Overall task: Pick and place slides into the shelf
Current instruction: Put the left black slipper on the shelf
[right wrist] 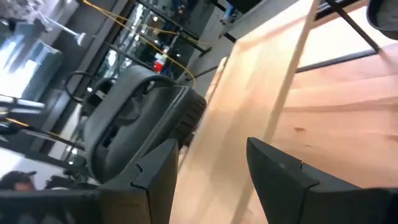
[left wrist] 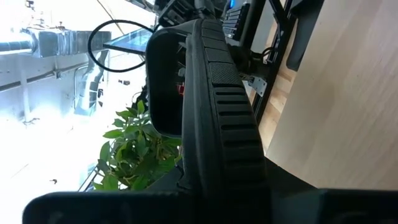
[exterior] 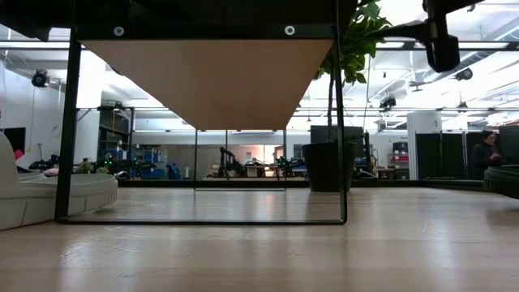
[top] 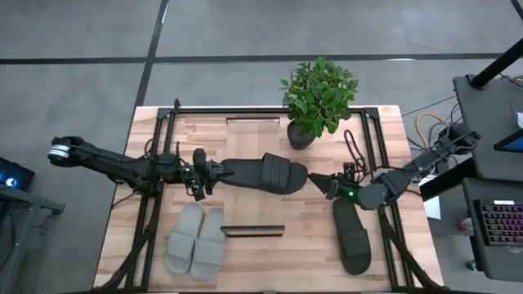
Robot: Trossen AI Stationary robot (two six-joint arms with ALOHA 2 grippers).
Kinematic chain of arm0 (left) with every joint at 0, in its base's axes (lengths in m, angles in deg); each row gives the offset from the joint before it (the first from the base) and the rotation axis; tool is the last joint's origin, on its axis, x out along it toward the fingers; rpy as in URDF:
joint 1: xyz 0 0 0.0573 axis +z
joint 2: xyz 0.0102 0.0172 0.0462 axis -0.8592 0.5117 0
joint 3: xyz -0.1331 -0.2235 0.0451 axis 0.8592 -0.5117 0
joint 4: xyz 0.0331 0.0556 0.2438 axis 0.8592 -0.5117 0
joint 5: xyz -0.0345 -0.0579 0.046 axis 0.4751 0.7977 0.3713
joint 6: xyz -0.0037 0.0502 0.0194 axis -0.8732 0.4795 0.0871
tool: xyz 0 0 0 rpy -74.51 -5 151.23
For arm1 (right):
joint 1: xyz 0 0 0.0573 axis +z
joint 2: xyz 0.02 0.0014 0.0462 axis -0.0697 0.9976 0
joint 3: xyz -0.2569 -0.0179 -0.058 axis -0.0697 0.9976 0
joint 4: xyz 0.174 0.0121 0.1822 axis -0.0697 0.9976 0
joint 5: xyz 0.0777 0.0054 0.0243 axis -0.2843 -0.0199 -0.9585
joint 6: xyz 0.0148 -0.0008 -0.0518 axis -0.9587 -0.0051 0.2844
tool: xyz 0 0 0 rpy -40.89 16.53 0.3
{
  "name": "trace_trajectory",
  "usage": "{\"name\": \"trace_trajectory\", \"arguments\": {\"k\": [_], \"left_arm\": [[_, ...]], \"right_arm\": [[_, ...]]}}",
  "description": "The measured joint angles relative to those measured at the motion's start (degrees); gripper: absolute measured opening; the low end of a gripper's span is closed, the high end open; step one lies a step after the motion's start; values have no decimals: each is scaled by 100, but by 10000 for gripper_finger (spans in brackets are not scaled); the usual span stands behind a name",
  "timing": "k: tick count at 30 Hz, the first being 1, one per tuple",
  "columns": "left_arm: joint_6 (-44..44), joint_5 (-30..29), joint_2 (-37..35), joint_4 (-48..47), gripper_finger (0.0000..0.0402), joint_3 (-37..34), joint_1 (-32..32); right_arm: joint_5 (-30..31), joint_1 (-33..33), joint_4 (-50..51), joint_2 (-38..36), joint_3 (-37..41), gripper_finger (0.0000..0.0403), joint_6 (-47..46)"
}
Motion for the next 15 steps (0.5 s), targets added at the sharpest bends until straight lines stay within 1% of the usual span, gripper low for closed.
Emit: {"name": "trace_trajectory", "arguments": {"k": [7, 15], "left_arm": [[110, -7, 86, 57, 44, -2, -16], [127, -109, 233, 157, 44, -7, -23]], "right_arm": [[149, -5, -639, -15, 0, 182, 723], [214, -20, -685, -7, 1, 182, 780]]}}
